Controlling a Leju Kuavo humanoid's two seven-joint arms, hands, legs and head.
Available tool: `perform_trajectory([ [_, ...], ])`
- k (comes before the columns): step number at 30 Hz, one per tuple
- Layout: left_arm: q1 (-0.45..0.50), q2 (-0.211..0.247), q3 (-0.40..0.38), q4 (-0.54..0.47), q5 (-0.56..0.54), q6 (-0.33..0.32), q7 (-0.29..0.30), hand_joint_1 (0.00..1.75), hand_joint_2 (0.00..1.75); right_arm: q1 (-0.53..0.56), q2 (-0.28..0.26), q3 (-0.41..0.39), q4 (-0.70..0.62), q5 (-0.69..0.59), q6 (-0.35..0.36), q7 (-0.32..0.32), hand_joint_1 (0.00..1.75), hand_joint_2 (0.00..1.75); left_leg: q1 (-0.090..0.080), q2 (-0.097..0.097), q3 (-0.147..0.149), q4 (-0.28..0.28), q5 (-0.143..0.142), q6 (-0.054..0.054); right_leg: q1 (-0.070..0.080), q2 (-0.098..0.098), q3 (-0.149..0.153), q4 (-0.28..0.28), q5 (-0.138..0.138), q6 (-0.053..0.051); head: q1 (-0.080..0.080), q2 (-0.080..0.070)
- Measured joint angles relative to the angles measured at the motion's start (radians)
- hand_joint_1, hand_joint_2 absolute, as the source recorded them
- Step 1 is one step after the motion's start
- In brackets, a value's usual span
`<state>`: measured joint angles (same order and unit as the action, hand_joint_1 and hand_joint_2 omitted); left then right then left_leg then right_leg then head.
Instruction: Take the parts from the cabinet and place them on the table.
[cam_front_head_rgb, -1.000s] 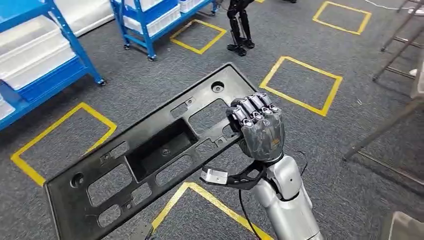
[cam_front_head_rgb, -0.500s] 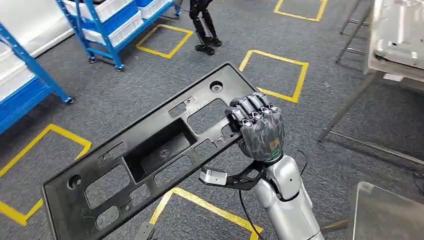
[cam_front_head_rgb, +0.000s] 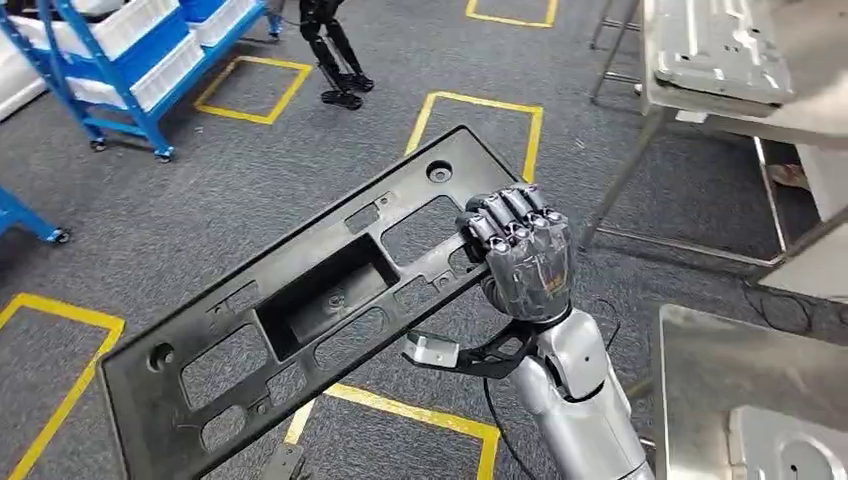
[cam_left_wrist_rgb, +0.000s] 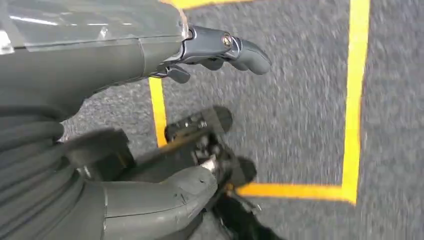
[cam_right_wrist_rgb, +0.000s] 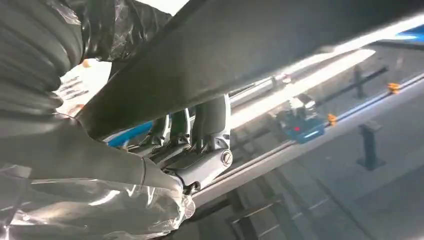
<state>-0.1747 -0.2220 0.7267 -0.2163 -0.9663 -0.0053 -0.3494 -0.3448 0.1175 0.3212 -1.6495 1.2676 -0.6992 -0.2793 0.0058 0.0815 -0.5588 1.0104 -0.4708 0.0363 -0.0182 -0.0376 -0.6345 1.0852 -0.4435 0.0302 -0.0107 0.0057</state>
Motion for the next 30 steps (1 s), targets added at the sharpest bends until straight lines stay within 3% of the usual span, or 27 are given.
perform_trajectory([
  [1, 0.000, 0.000, -0.002, 0.000, 0.001, 0.000, 0.000, 0.00, 1.75, -0.004, -0.002, 0.000, -0.002, 0.003, 0.000, 0.003, 1.75, 1.75, -0.004, 0.007, -0.003, 0.004, -0.005, -0.006, 0.011, -0.038, 0.016, -0.035, -0.021, -0.009, 0.000, 0.000],
  [2, 0.000, 0.000, -0.002, 0.000, 0.003, 0.000, 0.000, 0.00, 1.75, -0.006, -0.002, 0.000, -0.005, 0.006, 0.000, 0.005, 1.75, 1.75, -0.009, 0.015, -0.005, 0.013, -0.010, -0.013, 0.011, -0.023, 0.013, -0.041, -0.010, -0.020, -0.001, 0.000],
  [5, -0.003, -0.001, -0.003, 0.000, 0.003, 0.000, 0.000, 0.00, 1.75, -0.009, -0.010, -0.005, -0.008, 0.009, 0.000, 0.008, 1.75, 1.75, -0.009, 0.041, 0.002, 0.011, -0.012, -0.026, 0.014, 0.007, 0.006, -0.037, -0.010, -0.036, 0.000, 0.000],
  [6, -0.005, -0.001, -0.004, 0.000, 0.004, 0.000, 0.000, 0.00, 1.75, -0.009, -0.010, -0.005, -0.011, 0.010, 0.000, 0.008, 1.75, 1.75, -0.006, 0.036, -0.003, 0.014, -0.021, -0.032, 0.006, 0.018, 0.010, -0.044, -0.004, -0.045, -0.001, 0.000],
  [7, -0.006, -0.001, -0.004, 0.000, 0.004, 0.000, 0.000, 0.00, 1.75, -0.011, -0.011, -0.005, -0.013, 0.010, 0.000, 0.008, 1.75, 1.75, 0.000, -0.010, -0.008, 0.037, -0.043, -0.038, 0.005, 0.025, 0.010, -0.047, -0.001, -0.048, -0.001, 0.000],
  [8, -0.005, -0.001, -0.004, 0.000, 0.004, 0.000, 0.000, 0.00, 1.75, -0.016, -0.012, -0.005, -0.013, 0.010, 0.000, 0.008, 1.75, 1.75, 0.001, -0.045, -0.031, 0.097, -0.084, -0.040, 0.004, 0.033, 0.008, -0.046, 0.000, -0.053, -0.001, 0.000],
  [10, 0.000, -0.001, -0.004, 0.000, 0.004, -0.001, 0.000, 0.00, 1.75, -0.018, -0.012, -0.005, -0.013, 0.010, 0.000, 0.008, 1.75, 1.75, 0.003, -0.070, -0.103, 0.258, -0.158, -0.045, 0.006, 0.057, 0.005, -0.046, 0.002, -0.056, -0.001, 0.000],
  [11, 0.003, -0.001, -0.004, 0.000, 0.004, -0.001, 0.000, 0.00, 1.75, -0.017, -0.012, -0.005, -0.013, 0.010, 0.000, 0.008, 1.75, 1.75, 0.003, -0.072, -0.131, 0.316, -0.172, -0.046, 0.008, 0.070, 0.004, -0.045, 0.003, -0.057, -0.001, 0.000],
  [12, 0.004, -0.001, -0.004, 0.000, 0.004, -0.001, 0.000, 0.00, 1.75, -0.017, -0.014, -0.005, -0.013, 0.010, 0.000, 0.008, 1.75, 1.75, 0.003, -0.073, -0.138, 0.326, -0.160, -0.045, 0.008, 0.084, 0.004, -0.043, 0.003, -0.057, -0.001, 0.000],
  [13, 0.004, -0.001, -0.004, 0.000, 0.004, -0.001, 0.000, 0.00, 1.75, -0.017, -0.014, -0.005, -0.013, 0.010, 0.000, 0.008, 1.75, 1.75, 0.003, -0.074, -0.123, 0.289, -0.127, -0.041, 0.008, 0.097, 0.004, -0.041, 0.003, -0.057, -0.001, 0.000],
  [14, 0.003, -0.001, -0.004, 0.000, 0.004, -0.001, 0.000, 0.00, 1.75, -0.018, -0.015, -0.005, -0.013, 0.010, 0.000, 0.008, 1.75, 1.75, 0.003, -0.078, -0.085, 0.211, -0.078, -0.037, 0.008, 0.111, 0.005, -0.040, 0.003, -0.057, -0.001, 0.000],
  [15, 0.001, -0.001, -0.004, 0.000, 0.004, -0.001, 0.000, 0.00, 1.75, -0.018, -0.015, -0.005, -0.013, 0.010, 0.000, 0.008, 1.75, 1.75, 0.003, -0.097, -0.041, 0.113, -0.028, -0.031, 0.008, 0.124, 0.006, -0.038, 0.004, -0.056, -0.001, 0.000],
  [16, 0.001, -0.001, -0.004, 0.000, 0.004, -0.001, 0.000, 0.00, 1.75, -0.018, -0.015, -0.005, -0.013, 0.010, 0.000, 0.008, 1.75, 1.75, 0.005, -0.150, -0.011, 0.036, -0.011, -0.025, 0.005, 0.133, 0.004, -0.037, 0.005, -0.054, -0.001, 0.000],
  [17, 0.001, 0.000, -0.004, 0.000, 0.004, -0.001, 0.000, 0.00, 1.75, -0.020, -0.015, -0.005, -0.013, 0.010, 0.000, 0.008, 1.75, 1.75, 0.007, -0.170, -0.003, 0.020, -0.015, -0.023, 0.009, 0.146, -0.002, -0.034, 0.008, -0.046, 0.000, 0.000],
  [19, 0.002, 0.000, -0.004, 0.000, 0.006, -0.001, 0.001, 0.00, 1.75, -0.020, -0.015, -0.005, -0.013, 0.012, 0.000, 0.009, 1.75, 1.75, 0.000, -0.153, -0.002, 0.019, -0.015, -0.022, 0.000, 0.168, -0.011, -0.041, 0.018, -0.032, -0.001, 0.000],
  [20, 0.002, 0.000, -0.004, 0.000, 0.007, -0.001, 0.002, 0.00, 1.75, -0.020, -0.016, -0.005, -0.013, 0.013, 0.000, 0.012, 1.75, 1.75, -0.001, -0.143, 0.000, 0.017, -0.012, -0.017, -0.002, 0.180, -0.011, -0.047, 0.023, -0.024, -0.001, 0.000],
  [21, 0.000, -0.001, -0.005, 0.000, 0.007, -0.001, 0.002, 0.00, 1.75, -0.021, -0.018, -0.006, -0.013, 0.013, 0.000, 0.014, 1.75, 1.75, 0.006, -0.130, 0.003, -0.001, -0.001, -0.008, 0.005, 0.193, -0.014, -0.052, 0.029, -0.014, -0.001, 0.000],
  [22, -0.004, -0.005, -0.006, 0.000, 0.009, -0.002, 0.002, 0.00, 1.75, -0.020, -0.021, -0.008, -0.015, 0.014, 0.000, 0.016, 1.75, 1.75, 0.012, -0.112, 0.006, -0.012, 0.008, -0.001, 0.001, 0.159, -0.015, -0.041, 0.014, -0.016, 0.000, 0.000],
  [23, -0.006, -0.005, -0.007, 0.000, 0.011, -0.001, 0.001, 0.00, 1.75, -0.025, -0.024, -0.008, -0.017, 0.014, 0.000, 0.019, 1.75, 1.75, 0.009, -0.103, 0.006, -0.018, 0.013, 0.006, 0.012, 0.101, -0.034, -0.005, -0.017, -0.017, 0.003, 0.000],
  [24, -0.006, -0.005, -0.008, 0.000, 0.012, -0.002, 0.001, 0.00, 1.75, -0.029, -0.025, -0.008, -0.017, 0.015, 0.000, 0.021, 1.75, 1.75, 0.007, -0.089, 0.004, -0.019, 0.013, 0.007, 0.009, 0.065, -0.066, 0.065, -0.061, -0.014, 0.002, 0.000],
  [25, -0.003, -0.004, -0.009, 0.000, 0.012, -0.002, 0.001, 0.00, 1.75, -0.030, -0.025, -0.008, -0.016, 0.016, 0.000, 0.024, 1.75, 1.75, 0.006, -0.074, 0.003, -0.018, 0.012, 0.008, 0.007, 0.049, -0.101, 0.148, -0.102, -0.011, 0.003, 0.000],
  [26, 0.000, -0.003, -0.009, 0.000, 0.012, -0.002, 0.002, 0.00, 1.75, -0.029, -0.026, -0.008, -0.016, 0.017, 0.000, 0.025, 1.75, 1.75, 0.005, -0.059, 0.002, -0.018, 0.012, 0.008, 0.005, 0.045, -0.131, 0.218, -0.130, -0.007, 0.003, 0.000],
  [27, 0.001, -0.003, -0.009, 0.000, 0.013, -0.002, 0.002, 0.00, 1.75, -0.029, -0.027, -0.008, -0.016, 0.019, 0.000, 0.027, 1.75, 1.75, 0.005, -0.043, 0.000, -0.017, 0.012, 0.008, 0.004, 0.043, -0.148, 0.258, -0.137, -0.004, 0.002, 0.000],
  [28, 0.000, -0.003, -0.010, 0.000, 0.013, -0.002, 0.003, 0.00, 1.75, -0.029, -0.029, -0.008, -0.015, 0.022, 0.000, 0.029, 1.75, 1.75, 0.005, -0.030, -0.001, -0.016, 0.011, 0.008, 0.003, 0.041, -0.138, 0.246, -0.120, -0.002, 0.003, 0.000],
  [30, -0.003, -0.004, -0.012, 0.000, 0.013, -0.003, 0.003, 0.00, 1.75, -0.032, -0.033, -0.008, -0.015, 0.028, 0.000, 0.035, 1.75, 1.75, 0.005, -0.008, 0.001, -0.012, 0.007, 0.004, 0.002, 0.025, -0.053, 0.103, -0.045, -0.001, 0.003, 0.000],
])
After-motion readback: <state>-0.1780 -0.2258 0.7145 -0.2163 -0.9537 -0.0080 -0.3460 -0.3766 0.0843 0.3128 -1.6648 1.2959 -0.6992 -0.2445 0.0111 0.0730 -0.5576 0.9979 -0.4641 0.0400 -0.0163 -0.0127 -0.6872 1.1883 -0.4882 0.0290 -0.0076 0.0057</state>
